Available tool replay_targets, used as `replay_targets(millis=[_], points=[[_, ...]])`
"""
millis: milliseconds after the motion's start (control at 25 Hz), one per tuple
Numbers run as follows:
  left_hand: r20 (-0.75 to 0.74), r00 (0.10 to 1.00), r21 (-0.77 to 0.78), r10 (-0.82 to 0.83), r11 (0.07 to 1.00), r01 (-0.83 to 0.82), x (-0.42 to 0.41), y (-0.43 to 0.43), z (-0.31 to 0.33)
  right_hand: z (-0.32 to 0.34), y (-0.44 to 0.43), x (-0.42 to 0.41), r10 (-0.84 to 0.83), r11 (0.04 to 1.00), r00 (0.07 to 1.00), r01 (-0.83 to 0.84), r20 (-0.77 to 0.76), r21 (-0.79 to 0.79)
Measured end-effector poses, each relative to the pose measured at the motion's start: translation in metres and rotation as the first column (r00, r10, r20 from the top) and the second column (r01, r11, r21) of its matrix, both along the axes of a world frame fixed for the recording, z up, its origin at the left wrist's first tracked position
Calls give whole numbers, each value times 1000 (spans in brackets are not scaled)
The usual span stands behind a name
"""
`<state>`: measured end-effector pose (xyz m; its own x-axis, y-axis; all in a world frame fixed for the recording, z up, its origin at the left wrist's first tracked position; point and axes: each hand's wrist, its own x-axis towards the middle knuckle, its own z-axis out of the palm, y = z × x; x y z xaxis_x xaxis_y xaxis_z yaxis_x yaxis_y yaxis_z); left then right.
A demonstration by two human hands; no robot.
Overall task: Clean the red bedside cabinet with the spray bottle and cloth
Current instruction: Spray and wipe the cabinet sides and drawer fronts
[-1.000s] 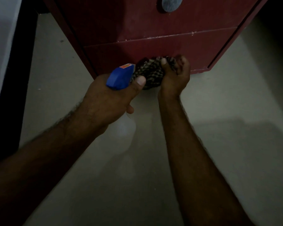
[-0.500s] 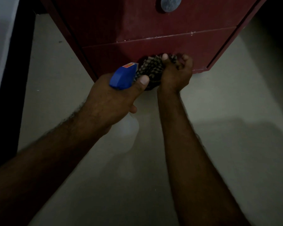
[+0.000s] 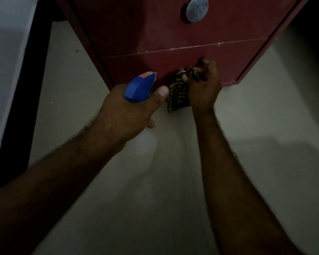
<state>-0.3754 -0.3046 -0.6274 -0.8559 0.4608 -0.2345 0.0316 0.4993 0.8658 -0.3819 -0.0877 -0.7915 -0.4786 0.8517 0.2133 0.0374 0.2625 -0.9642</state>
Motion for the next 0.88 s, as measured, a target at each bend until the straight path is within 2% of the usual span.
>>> replay_targets(millis=[160, 320, 440, 520, 600, 680, 760, 880], points=[[10, 1000, 22, -11, 1000, 11, 4, 2, 5, 3, -18, -3, -21, 999, 999, 19, 44, 50], [4, 1000, -30, -20, 999, 20, 6, 3, 6, 4, -21, -8, -41, 975, 992, 14, 121, 220], [8, 1000, -59, -21, 998, 22, 4, 0, 7, 10, -6, -4, -18, 908, 986, -53, 166, 415], [7, 1000, -70, -16, 997, 17, 1, -1, 7, 14, -3, 1, 2, 880, 986, -82, 169, 468], [11, 1000, -62, -11, 998, 12, 0, 1, 7, 17, -8, 6, -3, 919, 993, -42, 115, 391], [8, 1000, -35, -9, 999, 9, 0, 2, 6, 19, -18, 7, -77, 973, 997, 74, 5, 218], [5, 1000, -9, -9, 1000, 9, 1, 0, 4, 22, -29, 6, -180, 982, 981, 183, -77, 35], [-1, 1000, -25, -9, 1000, 9, 1, -2, 3, 22, -42, 11, -169, 985, 979, 163, -111, -63]])
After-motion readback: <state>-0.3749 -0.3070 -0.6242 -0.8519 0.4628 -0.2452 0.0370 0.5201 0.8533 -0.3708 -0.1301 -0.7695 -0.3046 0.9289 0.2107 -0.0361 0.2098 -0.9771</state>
